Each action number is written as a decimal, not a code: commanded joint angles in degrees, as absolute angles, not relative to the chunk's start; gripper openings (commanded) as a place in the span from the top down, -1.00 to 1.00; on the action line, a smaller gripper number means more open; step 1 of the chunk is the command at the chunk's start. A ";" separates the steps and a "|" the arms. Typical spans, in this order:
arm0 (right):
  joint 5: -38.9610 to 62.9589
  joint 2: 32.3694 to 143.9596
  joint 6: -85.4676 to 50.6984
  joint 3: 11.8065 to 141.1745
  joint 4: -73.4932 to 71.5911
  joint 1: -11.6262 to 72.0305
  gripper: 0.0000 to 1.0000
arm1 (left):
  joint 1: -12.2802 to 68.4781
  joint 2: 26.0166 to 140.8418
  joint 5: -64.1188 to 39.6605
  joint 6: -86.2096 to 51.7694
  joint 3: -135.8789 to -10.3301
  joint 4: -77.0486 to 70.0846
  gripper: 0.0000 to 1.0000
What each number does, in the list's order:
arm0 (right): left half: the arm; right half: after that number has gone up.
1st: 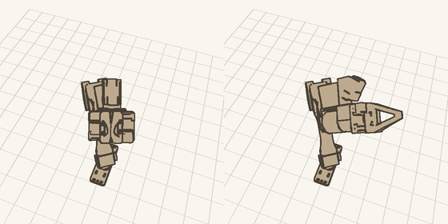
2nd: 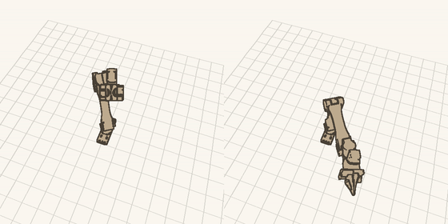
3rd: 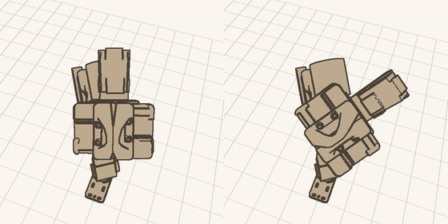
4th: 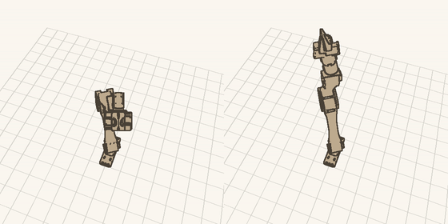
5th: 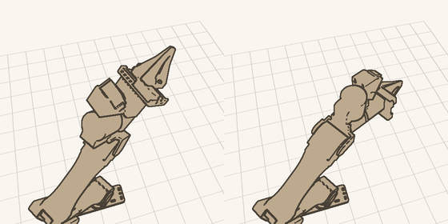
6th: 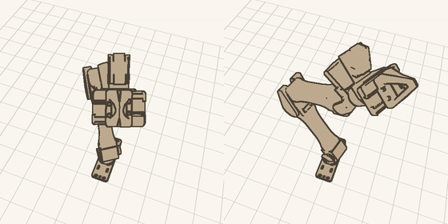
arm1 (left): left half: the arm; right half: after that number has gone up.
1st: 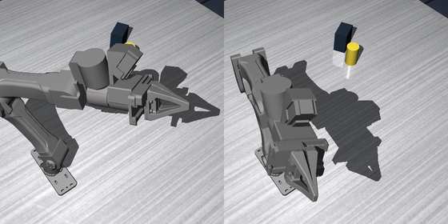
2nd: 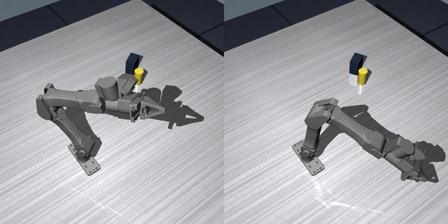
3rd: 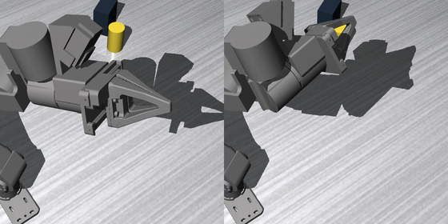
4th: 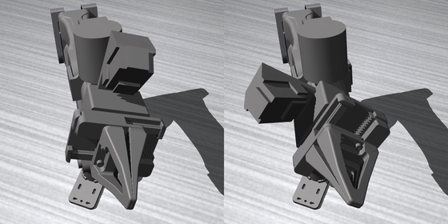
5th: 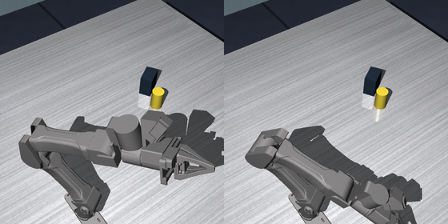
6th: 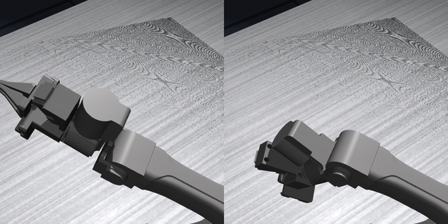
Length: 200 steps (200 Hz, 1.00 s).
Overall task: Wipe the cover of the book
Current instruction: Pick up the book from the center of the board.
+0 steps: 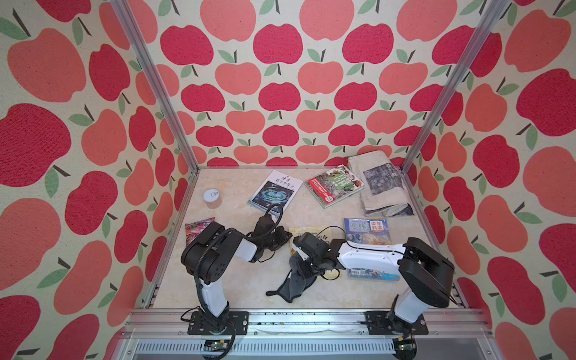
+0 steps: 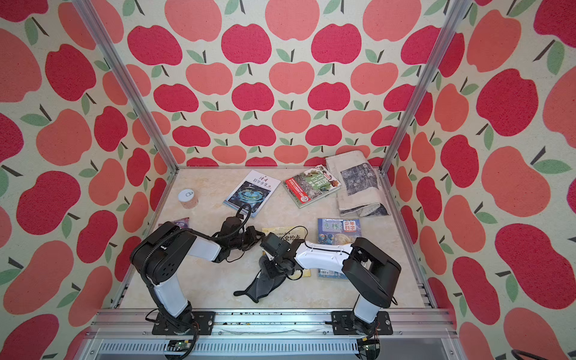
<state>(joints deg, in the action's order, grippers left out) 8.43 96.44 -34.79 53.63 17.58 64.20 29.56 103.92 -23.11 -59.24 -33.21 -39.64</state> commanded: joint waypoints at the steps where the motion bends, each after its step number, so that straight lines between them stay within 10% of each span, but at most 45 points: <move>1: 10.52 98.00 -34.73 54.32 17.59 64.87 0.98 | 30.15 105.17 -22.42 -60.47 -32.14 -37.60 1.00; 114: 14.16 112.42 -27.32 67.91 18.85 50.57 0.99 | 31.94 104.53 -22.69 -61.17 -32.17 -37.39 1.00; 200: 14.39 100.64 -32.38 54.17 16.08 61.07 0.99 | 30.33 105.43 -23.72 -61.17 -32.86 -37.76 1.00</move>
<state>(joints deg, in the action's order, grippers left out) 14.74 103.28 -29.52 59.40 13.63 56.60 30.33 103.92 -21.32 -60.10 -33.21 -40.05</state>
